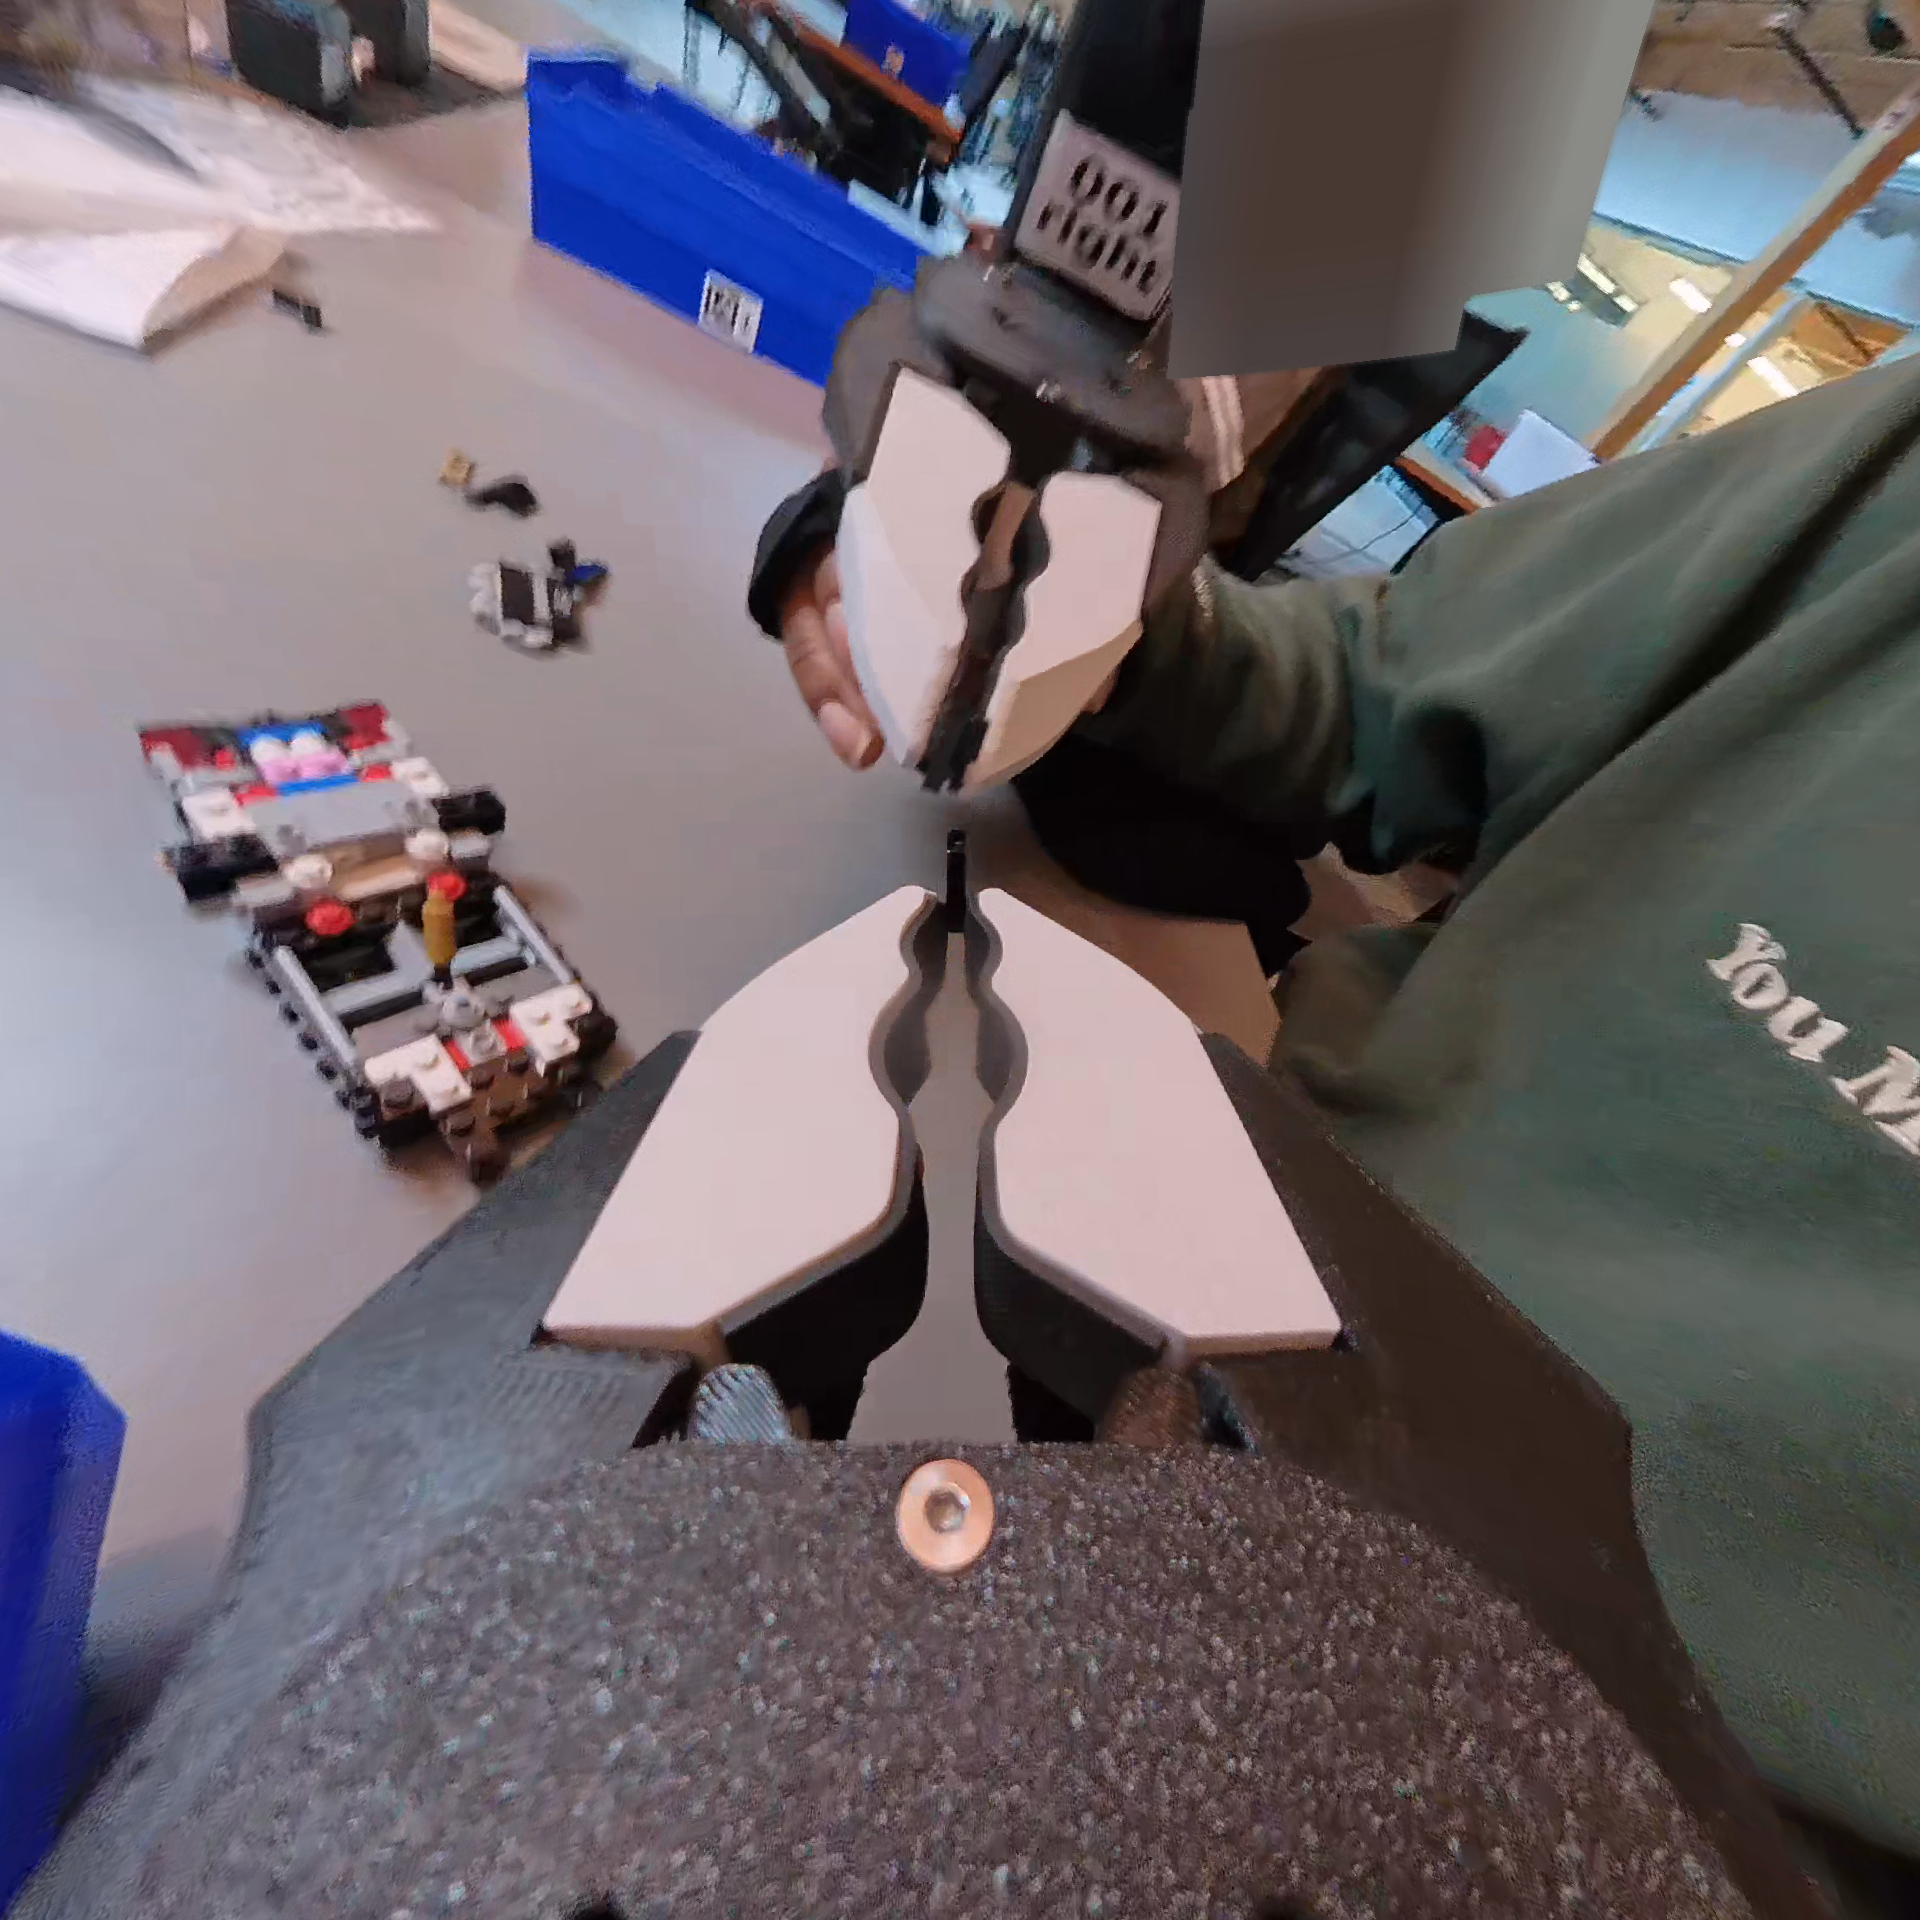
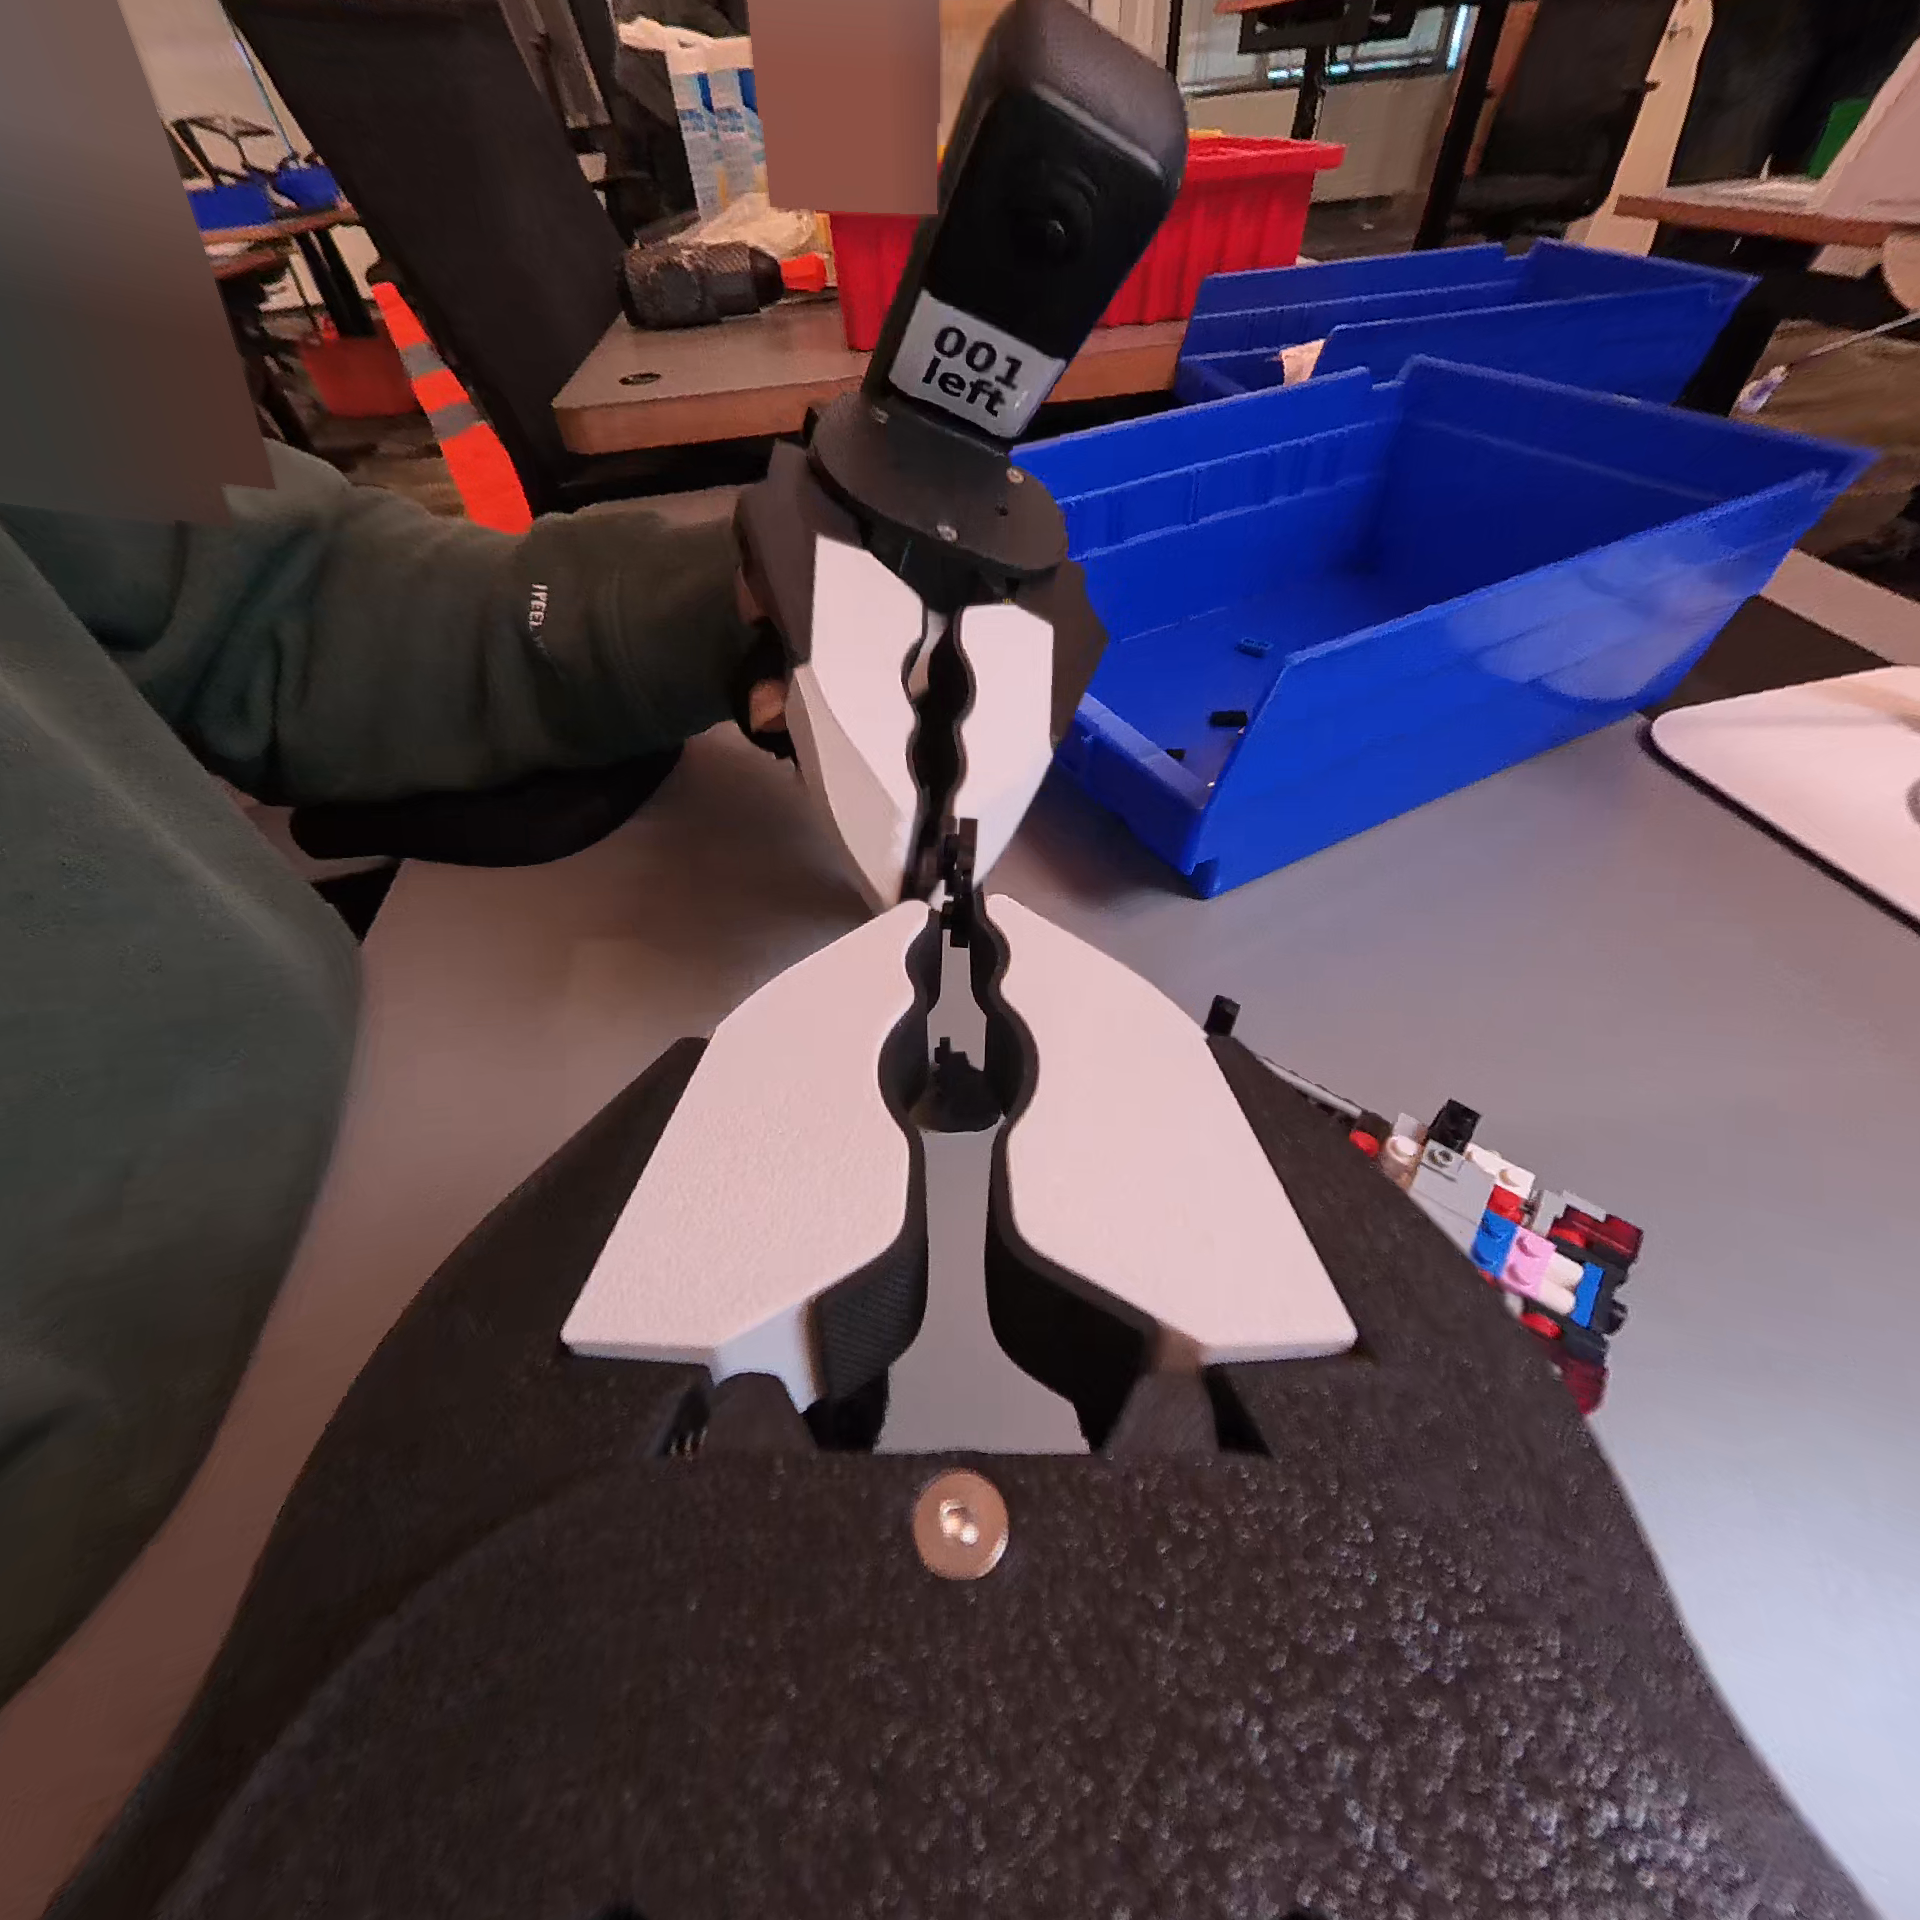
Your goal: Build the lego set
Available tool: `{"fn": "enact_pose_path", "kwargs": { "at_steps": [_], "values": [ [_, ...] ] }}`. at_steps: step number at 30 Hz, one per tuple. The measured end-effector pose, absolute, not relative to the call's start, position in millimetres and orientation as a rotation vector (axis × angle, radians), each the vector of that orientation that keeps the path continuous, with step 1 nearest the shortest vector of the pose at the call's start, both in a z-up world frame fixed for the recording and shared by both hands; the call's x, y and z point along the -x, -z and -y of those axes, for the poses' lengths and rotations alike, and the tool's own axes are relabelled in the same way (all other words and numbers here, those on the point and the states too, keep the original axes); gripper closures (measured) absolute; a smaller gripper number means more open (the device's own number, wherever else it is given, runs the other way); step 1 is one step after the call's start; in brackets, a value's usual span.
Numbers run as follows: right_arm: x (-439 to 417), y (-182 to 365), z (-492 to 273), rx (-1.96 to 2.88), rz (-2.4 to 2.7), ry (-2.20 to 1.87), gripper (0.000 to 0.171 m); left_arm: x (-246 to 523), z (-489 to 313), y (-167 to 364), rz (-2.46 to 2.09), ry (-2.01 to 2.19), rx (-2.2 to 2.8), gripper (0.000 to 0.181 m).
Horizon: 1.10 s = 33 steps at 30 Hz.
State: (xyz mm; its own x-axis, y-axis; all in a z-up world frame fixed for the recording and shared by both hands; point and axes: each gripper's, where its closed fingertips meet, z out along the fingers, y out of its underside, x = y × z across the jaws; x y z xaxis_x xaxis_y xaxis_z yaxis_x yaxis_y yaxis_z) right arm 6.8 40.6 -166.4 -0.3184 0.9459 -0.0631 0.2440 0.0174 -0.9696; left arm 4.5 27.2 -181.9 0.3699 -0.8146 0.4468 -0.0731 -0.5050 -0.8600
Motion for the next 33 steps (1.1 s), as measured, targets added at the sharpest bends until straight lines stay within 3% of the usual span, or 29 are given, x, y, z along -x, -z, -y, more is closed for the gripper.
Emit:
{"fn": "enact_pose_path", "kwargs": {
  "at_steps": [9, 16, 21, 25, 26, 29, 33],
  "values": [
    [-5, 184, -52, 1.362, 1.646, -1.308, 0.166, -14, -28, 234, -0.798, 1.100, 2.119, 0.178],
    [-5, 192, -60, 1.398, 1.649, -1.229, 0.166, -2, -38, 228, -0.776, 0.973, 2.107, 0.178],
    [-4, 194, -73, 1.439, 1.604, -1.173, 0.166, 79, -81, 174, -0.451, 0.509, 1.995, 0.178],
    [-1, 197, -74, 1.451, 1.598, -1.179, 0.166, 148, -91, 196, -0.280, 0.133, 2.151, 0.178],
    [0, 198, -73, 1.452, 1.599, -1.181, 0.166, 154, -91, 206, -0.262, 0.111, 2.195, 0.175],
    [1, 200, -72, 1.452, 1.603, -1.174, 0.166, 149, -89, 228, -0.312, 0.101, 2.284, 0.141],
    [1, 199, -73, 1.451, 1.597, -1.177, 0.166, 143, -92, 227, -0.396, 0.043, 2.246, 0.129]
  ]
}}
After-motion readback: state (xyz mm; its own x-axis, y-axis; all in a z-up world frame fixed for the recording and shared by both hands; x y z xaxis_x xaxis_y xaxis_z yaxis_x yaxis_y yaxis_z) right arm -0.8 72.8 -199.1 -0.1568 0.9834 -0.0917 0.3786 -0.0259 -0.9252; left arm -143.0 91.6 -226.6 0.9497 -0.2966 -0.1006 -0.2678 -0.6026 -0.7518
